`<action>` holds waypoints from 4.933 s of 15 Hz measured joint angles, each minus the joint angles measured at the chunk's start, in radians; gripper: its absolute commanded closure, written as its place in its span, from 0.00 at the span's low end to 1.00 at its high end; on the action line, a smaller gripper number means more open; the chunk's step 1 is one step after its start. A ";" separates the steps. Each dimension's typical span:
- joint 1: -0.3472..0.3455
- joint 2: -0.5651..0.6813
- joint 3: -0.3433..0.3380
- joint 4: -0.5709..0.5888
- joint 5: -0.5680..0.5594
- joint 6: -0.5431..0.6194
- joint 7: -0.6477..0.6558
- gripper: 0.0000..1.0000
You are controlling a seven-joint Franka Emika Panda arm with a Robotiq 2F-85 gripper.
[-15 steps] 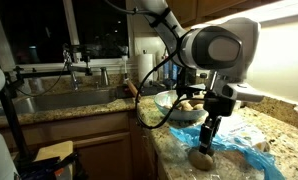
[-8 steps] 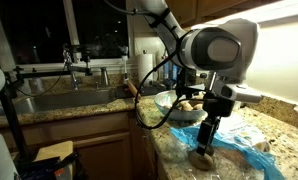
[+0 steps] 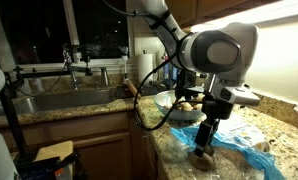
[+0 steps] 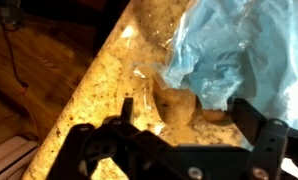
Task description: Pick up a potato from the packaging and put it in the bowl
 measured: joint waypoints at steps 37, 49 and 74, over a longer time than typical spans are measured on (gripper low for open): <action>0.004 -0.029 -0.009 -0.033 -0.102 -0.094 0.097 0.00; 0.004 -0.009 -0.003 -0.032 -0.101 -0.055 0.097 0.00; 0.004 0.058 -0.002 0.028 -0.099 -0.043 0.097 0.60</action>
